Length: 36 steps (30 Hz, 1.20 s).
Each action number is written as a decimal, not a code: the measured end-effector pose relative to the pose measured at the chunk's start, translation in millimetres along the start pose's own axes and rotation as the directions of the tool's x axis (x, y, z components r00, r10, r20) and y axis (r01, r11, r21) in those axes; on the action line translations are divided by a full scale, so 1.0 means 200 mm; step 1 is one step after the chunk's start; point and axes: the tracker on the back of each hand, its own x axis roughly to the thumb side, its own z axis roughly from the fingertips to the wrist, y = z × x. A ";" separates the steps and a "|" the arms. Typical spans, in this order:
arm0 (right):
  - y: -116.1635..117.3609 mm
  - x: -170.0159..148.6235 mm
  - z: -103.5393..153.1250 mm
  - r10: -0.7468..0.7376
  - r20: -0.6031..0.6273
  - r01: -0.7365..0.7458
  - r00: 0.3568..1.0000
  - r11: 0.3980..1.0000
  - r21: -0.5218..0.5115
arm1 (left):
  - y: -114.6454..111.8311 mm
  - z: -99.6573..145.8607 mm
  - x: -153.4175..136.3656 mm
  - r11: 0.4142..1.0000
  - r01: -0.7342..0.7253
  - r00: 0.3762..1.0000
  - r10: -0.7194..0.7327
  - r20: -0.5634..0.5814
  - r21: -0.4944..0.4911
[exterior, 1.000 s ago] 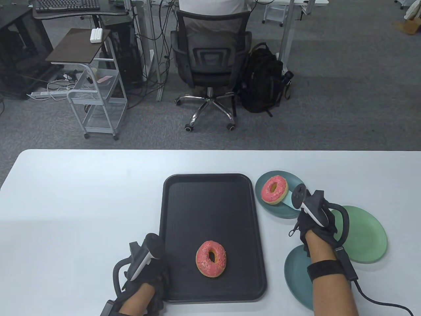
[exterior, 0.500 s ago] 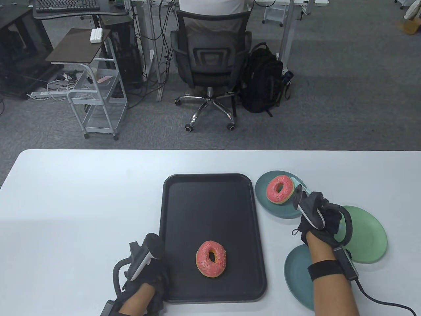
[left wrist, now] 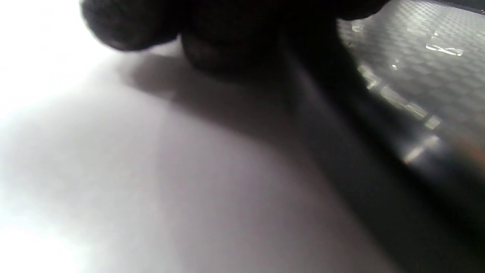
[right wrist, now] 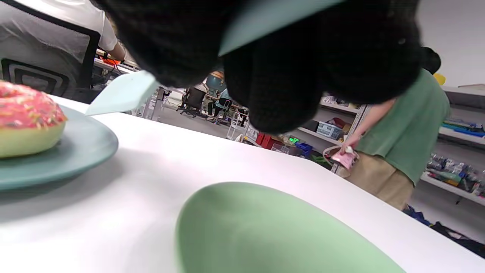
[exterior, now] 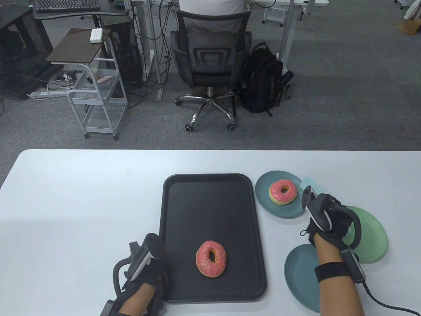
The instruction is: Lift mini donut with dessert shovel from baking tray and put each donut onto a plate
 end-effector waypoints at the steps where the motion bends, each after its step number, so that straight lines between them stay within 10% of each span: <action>1: -0.02 -0.01 0.01 -0.035 0.006 0.035 0.999 0.999 0.001 | 0.00 0.00 0.00 1.000 0.000 1.000 0.000 0.000 0.000; 15: -0.26 -0.04 0.41 -0.416 0.463 0.384 0.783 0.908 0.167 | 0.00 0.00 0.00 1.000 -0.003 1.000 0.003 0.005 -0.002; 36: -0.04 0.15 0.71 -0.235 0.709 0.029 0.665 0.957 0.290 | 0.00 0.00 -0.01 1.000 -0.007 1.000 0.007 0.006 -0.003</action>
